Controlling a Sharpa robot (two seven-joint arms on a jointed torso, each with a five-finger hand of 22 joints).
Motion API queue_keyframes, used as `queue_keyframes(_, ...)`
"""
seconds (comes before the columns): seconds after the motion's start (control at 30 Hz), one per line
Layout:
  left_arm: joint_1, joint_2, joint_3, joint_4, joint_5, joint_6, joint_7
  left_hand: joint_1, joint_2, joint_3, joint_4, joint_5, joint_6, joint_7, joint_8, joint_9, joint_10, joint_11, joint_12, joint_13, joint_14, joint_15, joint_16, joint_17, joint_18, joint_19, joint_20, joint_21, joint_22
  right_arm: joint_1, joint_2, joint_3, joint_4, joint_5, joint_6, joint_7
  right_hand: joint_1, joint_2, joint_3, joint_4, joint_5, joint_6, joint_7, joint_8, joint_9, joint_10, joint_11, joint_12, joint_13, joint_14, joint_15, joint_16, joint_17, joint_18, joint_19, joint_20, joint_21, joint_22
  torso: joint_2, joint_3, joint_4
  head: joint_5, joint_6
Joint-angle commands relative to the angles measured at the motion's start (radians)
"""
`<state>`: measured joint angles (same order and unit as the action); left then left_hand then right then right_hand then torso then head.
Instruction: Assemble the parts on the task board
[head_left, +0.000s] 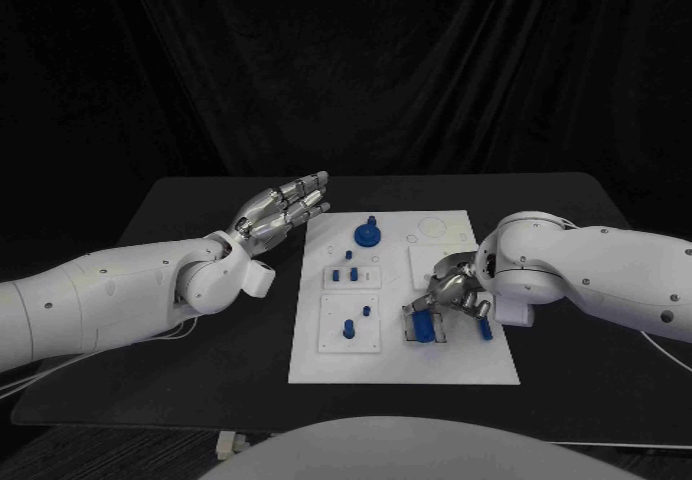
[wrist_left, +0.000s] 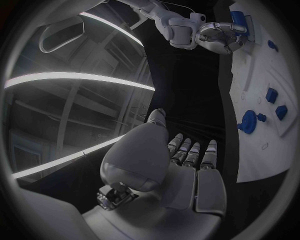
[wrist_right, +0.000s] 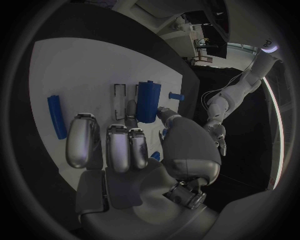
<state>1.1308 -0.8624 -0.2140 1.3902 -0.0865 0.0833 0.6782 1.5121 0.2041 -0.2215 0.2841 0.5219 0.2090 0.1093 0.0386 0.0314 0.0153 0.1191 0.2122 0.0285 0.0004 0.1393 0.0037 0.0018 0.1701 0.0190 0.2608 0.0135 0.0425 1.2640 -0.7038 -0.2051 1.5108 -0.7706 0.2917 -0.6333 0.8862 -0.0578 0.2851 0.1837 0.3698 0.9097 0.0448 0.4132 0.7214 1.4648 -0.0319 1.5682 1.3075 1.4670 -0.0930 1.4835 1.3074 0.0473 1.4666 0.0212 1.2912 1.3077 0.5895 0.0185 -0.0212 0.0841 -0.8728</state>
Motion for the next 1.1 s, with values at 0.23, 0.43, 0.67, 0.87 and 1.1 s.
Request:
queue_keyframes(0.23,-0.002,0.002,0.001,0.001,0.007,0.012,0.014,0.011,-0.004,-0.001,0.000,0.005,0.012,0.003,0.005,0.002,-0.001,-0.006,0.006,0.001,0.000,-0.004,-0.003,-0.002,0.011,0.001,0.004,0.005,0.002,-0.004,-0.007,-0.001,0.001,-0.046,-0.013,-0.018,-0.035,0.007,-0.020,0.016,-0.077,0.001,0.005,-0.007,-0.005,0.106,0.007,0.003,0.263,0.067,0.006,-0.010,0.086,0.019,-0.002,0.002,-0.019,0.165,-0.001,0.0001,-0.0006,-0.001,0.000)
queue_keyframes(0.43,-0.002,0.002,0.001,0.001,0.007,0.014,0.012,0.011,-0.004,-0.001,0.000,0.005,0.012,0.003,0.005,0.002,-0.001,-0.006,0.006,0.001,0.000,-0.004,-0.003,-0.002,0.011,0.001,0.004,0.005,0.002,-0.005,-0.007,-0.001,0.002,-0.056,-0.015,-0.018,-0.045,0.005,-0.036,0.022,-0.135,0.001,0.005,-0.008,-0.007,0.106,0.007,0.003,0.263,0.065,0.006,-0.015,0.079,0.020,-0.002,0.002,-0.027,0.163,0.000,0.0000,-0.0001,0.000,0.000)
queue_keyframes(0.67,-0.003,0.004,0.001,0.000,0.007,0.018,0.009,0.011,-0.004,-0.001,-0.001,0.005,0.012,0.004,0.005,0.002,-0.001,-0.006,0.006,0.001,0.000,-0.004,-0.003,-0.002,0.011,0.001,0.004,0.005,0.002,-0.005,-0.005,-0.001,0.001,-0.066,-0.013,-0.018,-0.030,-0.016,-0.068,0.007,-0.230,0.002,0.005,-0.006,-0.008,0.106,0.007,0.003,0.263,0.066,0.006,-0.016,0.078,0.020,0.000,0.002,-0.030,0.164,0.000,0.0001,-0.0006,0.000,0.000)
queue_keyframes(0.87,-0.005,0.005,0.001,-0.001,0.007,0.021,0.007,0.011,-0.004,-0.001,-0.001,0.005,0.012,0.004,0.005,0.002,-0.001,-0.006,0.006,0.001,0.000,-0.004,-0.003,-0.002,0.011,0.001,0.004,0.005,0.002,-0.005,-0.004,-0.001,0.002,-0.070,-0.012,-0.017,-0.037,-0.023,-0.126,0.026,-0.283,0.004,0.004,-0.003,-0.007,0.106,0.006,0.003,0.263,0.066,0.005,-0.017,0.077,0.020,0.002,0.002,-0.032,0.165,0.000,0.0000,-0.0003,-0.001,0.000)
queue_keyframes(1.1,-0.009,0.005,0.001,-0.003,0.007,0.023,0.005,0.011,-0.004,-0.001,-0.001,0.005,0.012,0.004,0.005,0.002,-0.001,-0.006,0.006,0.001,0.000,-0.004,-0.003,-0.002,0.011,0.001,0.004,0.005,0.002,-0.005,-0.006,-0.001,0.003,-0.071,-0.013,-0.017,-0.039,-0.027,-0.179,0.049,-0.311,0.004,0.003,-0.001,-0.006,0.106,0.007,0.003,0.263,0.066,0.004,-0.018,0.077,0.020,0.003,0.001,-0.035,0.166,0.000,0.0001,0.0002,0.000,0.000)
